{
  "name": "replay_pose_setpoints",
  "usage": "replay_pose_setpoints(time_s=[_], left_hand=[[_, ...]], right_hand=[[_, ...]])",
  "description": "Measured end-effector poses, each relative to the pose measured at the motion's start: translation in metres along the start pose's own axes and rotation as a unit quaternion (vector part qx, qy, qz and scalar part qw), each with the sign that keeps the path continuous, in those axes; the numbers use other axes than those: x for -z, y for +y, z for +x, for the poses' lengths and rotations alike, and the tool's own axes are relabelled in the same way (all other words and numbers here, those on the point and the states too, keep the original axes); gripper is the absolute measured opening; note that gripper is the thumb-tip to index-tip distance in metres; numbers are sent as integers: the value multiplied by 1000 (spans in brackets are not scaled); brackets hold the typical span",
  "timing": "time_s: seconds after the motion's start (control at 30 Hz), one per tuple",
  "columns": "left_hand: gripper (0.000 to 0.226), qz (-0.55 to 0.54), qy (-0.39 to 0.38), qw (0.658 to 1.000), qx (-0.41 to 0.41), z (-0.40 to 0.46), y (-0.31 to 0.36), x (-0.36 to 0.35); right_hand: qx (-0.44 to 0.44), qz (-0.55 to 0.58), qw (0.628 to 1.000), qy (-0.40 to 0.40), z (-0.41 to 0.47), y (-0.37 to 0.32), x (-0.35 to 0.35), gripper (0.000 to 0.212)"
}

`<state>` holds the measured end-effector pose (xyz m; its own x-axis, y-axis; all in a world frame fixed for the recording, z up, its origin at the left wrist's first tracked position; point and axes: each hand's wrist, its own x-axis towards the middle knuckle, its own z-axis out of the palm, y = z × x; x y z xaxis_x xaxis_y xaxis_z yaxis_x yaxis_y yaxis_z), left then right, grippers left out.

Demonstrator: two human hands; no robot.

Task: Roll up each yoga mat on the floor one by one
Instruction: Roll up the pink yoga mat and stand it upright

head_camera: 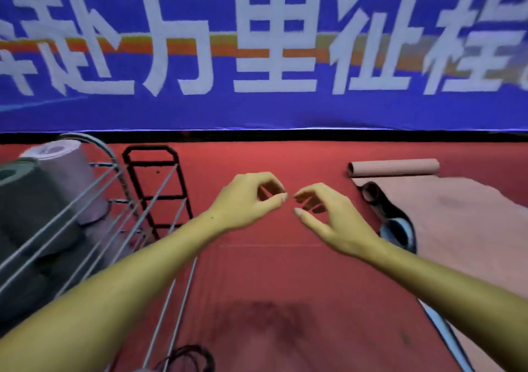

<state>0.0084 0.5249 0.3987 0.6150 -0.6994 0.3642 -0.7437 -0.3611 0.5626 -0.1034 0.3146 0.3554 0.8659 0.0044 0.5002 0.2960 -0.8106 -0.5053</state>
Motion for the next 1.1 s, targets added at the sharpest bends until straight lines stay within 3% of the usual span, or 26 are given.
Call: replay_pose_setpoints(time_s=[0.13,0.3,0.5,0.67,0.9,1.0,1.1], left_hand=[[22,-4,-85,996,-10,48,34,-118],[20,-37,-138,990,1,85,60,-277],[29,-123,-189,972,62,98,63,-448],[13,-158,-206,961,97,105,55,-565],[14,-193,-245,935,169,86,43,-708],[24,-221,-253,921,195,69,38,-763],[45,-244,-277,903,219,55,42,-795]], right_hand=[[-86,-25,996,23,-69,91,51,24],[-207,-15,976,67,-171,208,87,23],[-368,7,924,105,-280,330,101,31],[-458,11,879,131,-349,404,89,35],[-543,-19,839,41,-427,466,40,48],[-583,-56,811,-4,-449,478,20,67],[-602,-124,788,-28,-466,485,11,73]])
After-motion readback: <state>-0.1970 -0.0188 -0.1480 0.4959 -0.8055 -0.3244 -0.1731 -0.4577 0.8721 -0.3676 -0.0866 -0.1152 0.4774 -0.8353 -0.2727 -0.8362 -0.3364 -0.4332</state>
